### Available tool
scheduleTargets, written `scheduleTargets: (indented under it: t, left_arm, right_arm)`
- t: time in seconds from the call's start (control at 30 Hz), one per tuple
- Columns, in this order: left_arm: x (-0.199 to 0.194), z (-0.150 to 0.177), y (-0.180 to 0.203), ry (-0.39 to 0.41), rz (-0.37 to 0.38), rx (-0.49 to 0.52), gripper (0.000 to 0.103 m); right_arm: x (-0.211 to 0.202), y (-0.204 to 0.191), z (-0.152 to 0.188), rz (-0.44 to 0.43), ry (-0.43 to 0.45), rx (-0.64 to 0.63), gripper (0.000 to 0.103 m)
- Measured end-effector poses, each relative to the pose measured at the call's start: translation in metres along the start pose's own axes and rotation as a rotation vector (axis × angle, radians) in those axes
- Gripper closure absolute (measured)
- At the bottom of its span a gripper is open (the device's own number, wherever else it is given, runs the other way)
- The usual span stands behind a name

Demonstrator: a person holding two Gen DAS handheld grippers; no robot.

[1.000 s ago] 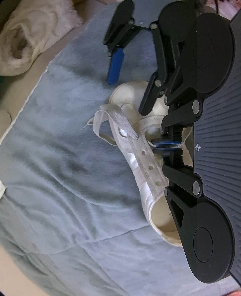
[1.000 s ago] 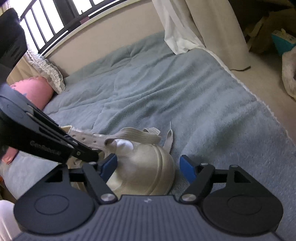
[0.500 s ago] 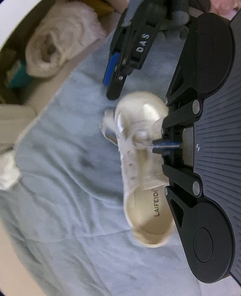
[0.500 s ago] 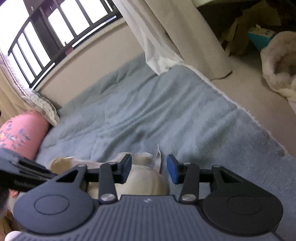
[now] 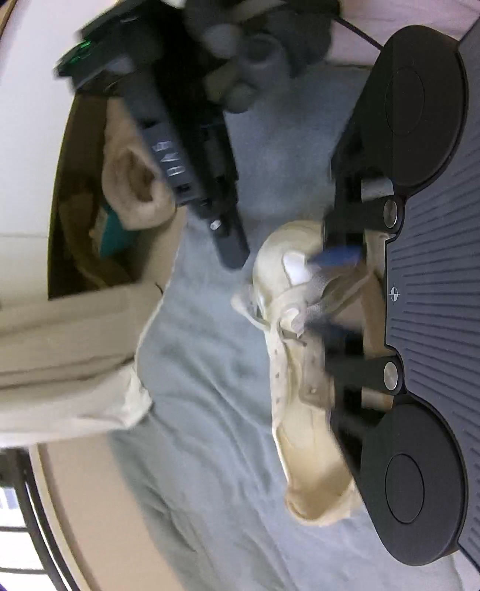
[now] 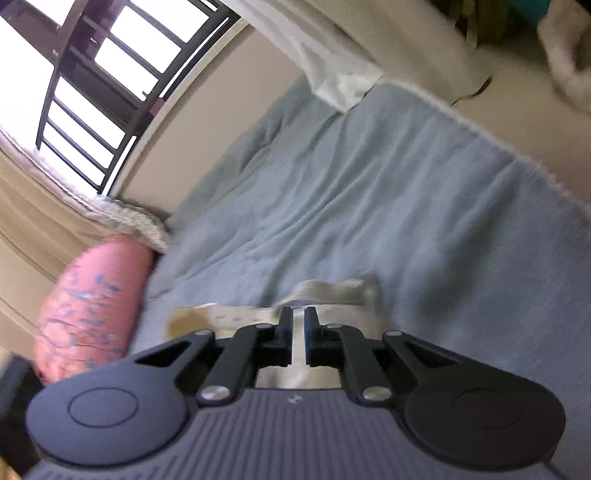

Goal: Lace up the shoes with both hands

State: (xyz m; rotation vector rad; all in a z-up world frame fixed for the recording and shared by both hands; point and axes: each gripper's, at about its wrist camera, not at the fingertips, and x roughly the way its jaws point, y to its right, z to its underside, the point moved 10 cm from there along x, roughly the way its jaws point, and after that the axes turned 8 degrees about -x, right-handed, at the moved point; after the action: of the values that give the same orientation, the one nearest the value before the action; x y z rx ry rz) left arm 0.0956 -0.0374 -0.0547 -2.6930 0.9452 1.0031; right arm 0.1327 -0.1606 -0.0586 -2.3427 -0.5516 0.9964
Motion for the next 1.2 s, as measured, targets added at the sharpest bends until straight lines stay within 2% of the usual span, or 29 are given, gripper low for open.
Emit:
scheduleTargets:
  t: [0.07, 0.13, 0.2, 0.27, 0.33, 0.4, 0.5, 0.63, 0.7, 0.8, 0.9, 1.0, 1.1, 1.2]
  left_arm:
    - [0.004, 0.001, -0.003, 0.029, 0.020, 0.015, 0.051]
    - [0.008, 0.003, -0.011, 0.033, 0.073, -0.028, 0.050]
    - [0.011, 0.006, -0.019, 0.020, 0.094, -0.067, 0.053]
    - [0.002, 0.001, -0.021, 0.029, 0.096, -0.074, 0.049]
    - [-0.009, -0.003, -0.025, 0.063, 0.099, -0.084, 0.028]
    - [-0.017, -0.005, -0.031, 0.083, 0.117, -0.111, 0.024]
    - [-0.013, 0.002, -0.039, 0.047, 0.170, -0.190, 0.026]
    - [-0.005, 0.005, -0.042, 0.016, 0.229, -0.245, 0.023]
    - [0.001, 0.008, -0.043, -0.006, 0.241, -0.263, 0.017]
    - [0.008, 0.010, -0.036, -0.026, 0.237, -0.231, 0.009]
    - [0.009, 0.013, -0.035, -0.036, 0.231, -0.229, 0.009]
    - [0.009, 0.013, -0.042, -0.039, 0.262, -0.302, 0.009]
    - [0.009, 0.013, -0.046, -0.037, 0.270, -0.330, 0.010]
    - [0.010, 0.014, -0.045, -0.038, 0.267, -0.324, 0.010]
  right_arm:
    - [0.008, -0.006, 0.000, -0.003, -0.052, 0.051, 0.092]
    - [0.020, -0.010, 0.003, -0.025, -0.115, 0.136, 0.088]
    - [0.031, -0.011, 0.005, -0.018, -0.157, 0.195, 0.087]
    - [0.039, -0.016, 0.002, 0.026, -0.161, 0.166, 0.087]
    - [0.044, -0.021, 0.000, 0.064, -0.162, 0.124, 0.087]
    - [0.048, -0.024, -0.002, 0.089, -0.169, 0.102, 0.081]
    - [0.055, -0.025, -0.001, 0.097, -0.183, 0.103, 0.080]
    - [0.063, -0.025, 0.004, 0.111, -0.208, 0.119, 0.079]
    - [0.068, -0.026, 0.008, 0.125, -0.234, 0.114, 0.078]
    - [0.075, -0.030, 0.010, 0.172, -0.253, 0.075, 0.080]
    - [0.083, -0.033, 0.013, 0.243, -0.286, 0.051, 0.080]
    - [0.091, -0.035, 0.015, 0.315, -0.320, 0.023, 0.080]
    - [0.095, -0.032, 0.016, 0.332, -0.336, 0.043, 0.082]
    - [0.096, -0.028, 0.018, 0.303, -0.331, 0.024, 0.083]
